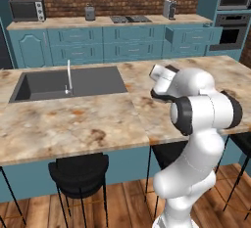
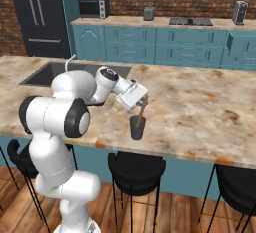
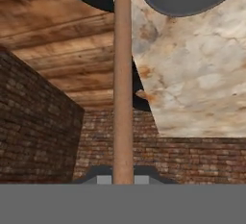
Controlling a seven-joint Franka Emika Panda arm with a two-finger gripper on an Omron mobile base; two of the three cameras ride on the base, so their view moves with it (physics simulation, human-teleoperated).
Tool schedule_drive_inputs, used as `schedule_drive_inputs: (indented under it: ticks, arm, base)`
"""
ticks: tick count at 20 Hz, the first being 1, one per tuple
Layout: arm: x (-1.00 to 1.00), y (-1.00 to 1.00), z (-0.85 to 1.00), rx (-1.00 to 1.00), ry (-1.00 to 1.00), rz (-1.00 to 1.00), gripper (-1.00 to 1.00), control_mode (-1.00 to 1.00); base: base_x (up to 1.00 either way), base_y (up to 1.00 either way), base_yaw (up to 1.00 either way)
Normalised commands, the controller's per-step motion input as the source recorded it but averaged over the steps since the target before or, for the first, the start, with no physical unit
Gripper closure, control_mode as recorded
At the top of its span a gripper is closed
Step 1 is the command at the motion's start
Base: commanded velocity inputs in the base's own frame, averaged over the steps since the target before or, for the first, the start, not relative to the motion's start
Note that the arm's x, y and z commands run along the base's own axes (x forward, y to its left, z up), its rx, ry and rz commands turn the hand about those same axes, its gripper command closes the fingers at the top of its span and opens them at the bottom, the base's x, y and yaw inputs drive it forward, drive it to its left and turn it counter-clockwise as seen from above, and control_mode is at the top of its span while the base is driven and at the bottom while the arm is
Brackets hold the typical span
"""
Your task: Take a straw from the drawer in front and place it inside the glass cup on the dining counter.
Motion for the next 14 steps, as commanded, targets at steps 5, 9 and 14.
schedule_drive_inputs:
  ticks: [5,9,14]
  arm:
    - [0.15,0.01,0.45,-0.17,0.01,-0.23,1.0,-1.0]
    - [-0.58,0.09,0.53,-0.07,-0.07,-0.19,1.0,-1.0]
    - [-0.66,0.3,0.4,-0.09,-0.07,-0.15,1.0,-1.0]
  base:
    - [0.0,0.0,0.0]
    - [0.0,0.0,0.0]
    - [0.0,0.0,0.0]
